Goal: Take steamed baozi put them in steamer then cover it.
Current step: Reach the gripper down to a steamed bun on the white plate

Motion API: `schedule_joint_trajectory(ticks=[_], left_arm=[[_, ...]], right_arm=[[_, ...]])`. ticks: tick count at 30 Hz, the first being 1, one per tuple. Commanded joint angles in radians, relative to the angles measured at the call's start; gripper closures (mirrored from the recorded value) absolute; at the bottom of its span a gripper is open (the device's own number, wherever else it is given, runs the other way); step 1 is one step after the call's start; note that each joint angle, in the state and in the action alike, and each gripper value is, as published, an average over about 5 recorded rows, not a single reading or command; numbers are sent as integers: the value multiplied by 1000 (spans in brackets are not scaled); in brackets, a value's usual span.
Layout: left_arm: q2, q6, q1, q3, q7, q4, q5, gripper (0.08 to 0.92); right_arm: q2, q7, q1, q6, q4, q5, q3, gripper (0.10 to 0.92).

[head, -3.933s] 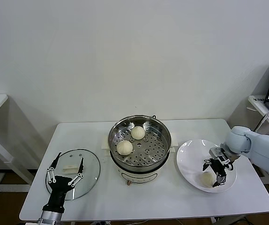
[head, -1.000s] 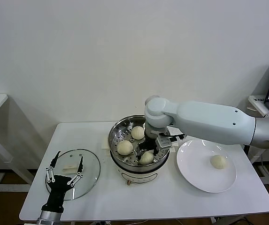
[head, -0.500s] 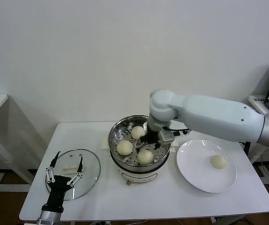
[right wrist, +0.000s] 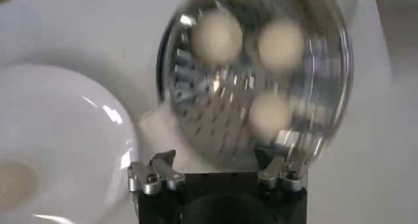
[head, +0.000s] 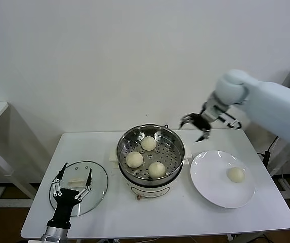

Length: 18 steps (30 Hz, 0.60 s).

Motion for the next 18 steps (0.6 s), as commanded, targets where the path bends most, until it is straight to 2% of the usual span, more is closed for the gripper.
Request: schedule_joint_trajectory(ticks=[1,18], left_arm=[[1,-1,1,2,1,0,1,177],[-2,2,9,-7,-1,-1,1,177]], right_arm=[[-143,-36,-89,-255,-230,110,-38,203],[-87,69,-396,-249,-308,26,28,203]])
